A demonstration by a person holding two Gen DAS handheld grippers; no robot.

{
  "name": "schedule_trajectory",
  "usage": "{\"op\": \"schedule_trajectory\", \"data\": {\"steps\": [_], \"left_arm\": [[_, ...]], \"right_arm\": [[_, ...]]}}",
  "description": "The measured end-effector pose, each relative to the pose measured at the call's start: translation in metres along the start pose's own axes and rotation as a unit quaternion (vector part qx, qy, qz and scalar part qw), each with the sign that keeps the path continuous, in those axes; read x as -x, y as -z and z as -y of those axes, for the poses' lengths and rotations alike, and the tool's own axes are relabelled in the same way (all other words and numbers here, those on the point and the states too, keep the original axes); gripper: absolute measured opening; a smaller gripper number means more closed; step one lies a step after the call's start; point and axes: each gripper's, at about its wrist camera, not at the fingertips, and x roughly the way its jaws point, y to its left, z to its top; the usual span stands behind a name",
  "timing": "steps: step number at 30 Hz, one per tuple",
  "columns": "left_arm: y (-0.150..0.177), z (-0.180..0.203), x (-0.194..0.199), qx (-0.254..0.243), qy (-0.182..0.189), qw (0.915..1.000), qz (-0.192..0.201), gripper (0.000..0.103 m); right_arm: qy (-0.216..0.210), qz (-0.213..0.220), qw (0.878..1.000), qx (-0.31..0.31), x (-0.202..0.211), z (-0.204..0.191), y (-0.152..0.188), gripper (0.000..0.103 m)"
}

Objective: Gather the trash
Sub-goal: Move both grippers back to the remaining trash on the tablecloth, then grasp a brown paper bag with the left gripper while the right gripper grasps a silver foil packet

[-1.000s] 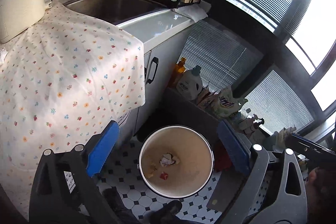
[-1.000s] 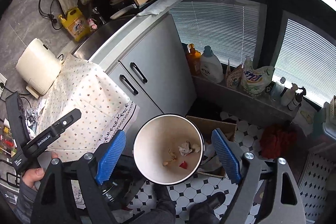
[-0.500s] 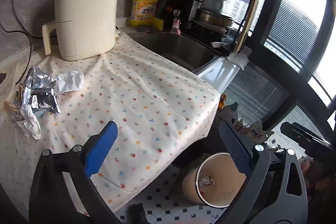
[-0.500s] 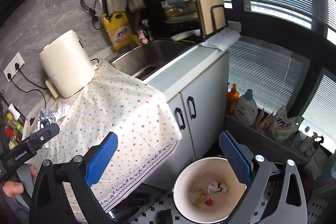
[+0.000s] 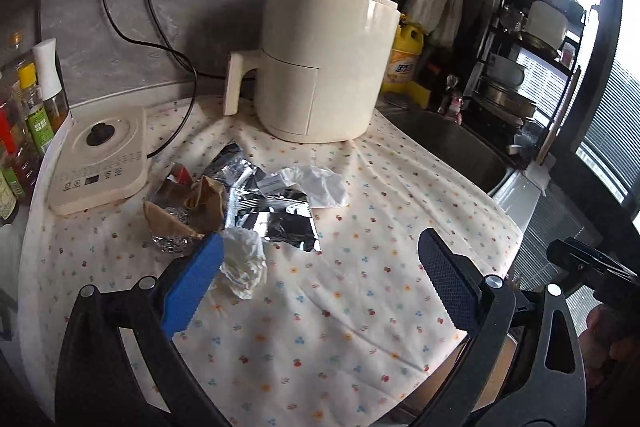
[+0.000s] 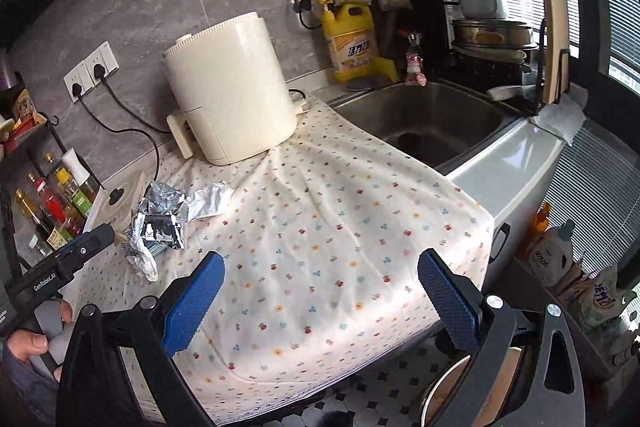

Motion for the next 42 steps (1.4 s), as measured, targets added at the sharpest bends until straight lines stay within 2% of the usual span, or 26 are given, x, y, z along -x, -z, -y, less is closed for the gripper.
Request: {"op": "schedule_trajectory", "data": {"steps": [5,8,11,13,14,17,25,26,27,30,35,38,39,40,42], "left_arm": [[0.0,-0.049,0.005,0.042,-0.002,0.999,0.016,0.097],[0.003,-0.075,0.003,0.061,0.0,0.9981,0.013,0.096],[0.005,-0.097,-0.004,0.079,0.001,0.9969,0.007,0.089],[0.006,-0.109,-0.012,0.091,0.004,0.9959,0.0,0.081],[0.007,-0.114,-0.016,0.094,0.005,0.9955,-0.003,0.074],[0.007,-0.128,-0.031,0.109,0.011,0.9938,-0.016,0.066],[0.002,-0.146,-0.066,0.127,0.032,0.9906,-0.041,0.064],[0.0,-0.146,-0.069,0.127,0.035,0.9903,-0.044,0.054],[-0.001,-0.145,-0.072,0.127,0.036,0.9901,-0.047,0.038],[-0.006,-0.144,-0.075,0.121,0.046,0.9907,-0.043,0.019],[-0.01,-0.145,-0.075,0.114,0.055,0.9914,-0.033,0.014],[-0.013,-0.149,-0.069,0.118,0.053,0.9913,-0.024,0.013],[-0.014,-0.15,-0.066,0.119,0.053,0.9913,-0.019,0.012],[-0.015,-0.151,-0.063,0.121,0.052,0.9912,-0.014,0.012],[-0.017,-0.153,-0.056,0.127,0.051,0.9906,-0.005,0.012]], "right_arm": [[-0.035,-0.015,0.999,0.015,-0.027,-0.038,-0.007,0.095],[-0.056,-0.026,0.998,0.021,-0.042,-0.06,-0.009,0.095],[-0.062,-0.033,0.997,0.032,-0.058,-0.08,-0.011,0.095],[-0.065,-0.038,0.997,0.036,-0.068,-0.091,-0.013,0.095],[-0.068,-0.04,0.996,0.037,-0.072,-0.096,-0.014,0.095],[-0.07,-0.049,0.995,0.045,-0.085,-0.108,-0.015,0.095],[-0.068,-0.07,0.994,0.043,-0.122,-0.129,-0.022,0.094],[-0.069,-0.074,0.994,0.043,-0.127,-0.133,-0.022,0.094],[-0.069,-0.08,0.994,0.041,-0.133,-0.136,-0.022,0.094],[-0.076,-0.101,0.991,0.037,-0.151,-0.145,-0.022,0.092],[-0.094,-0.136,0.986,0.035,-0.176,-0.155,-0.017,0.086],[-0.112,-0.173,0.978,0.028,-0.192,-0.159,-0.011,0.07],[-0.119,-0.181,0.976,0.029,-0.196,-0.161,-0.009,0.06],[-0.126,-0.192,0.973,0.031,-0.2,-0.163,-0.007,0.04],[-0.14,-0.214,0.966,0.041,-0.203,-0.167,-0.004,0.012]]}}
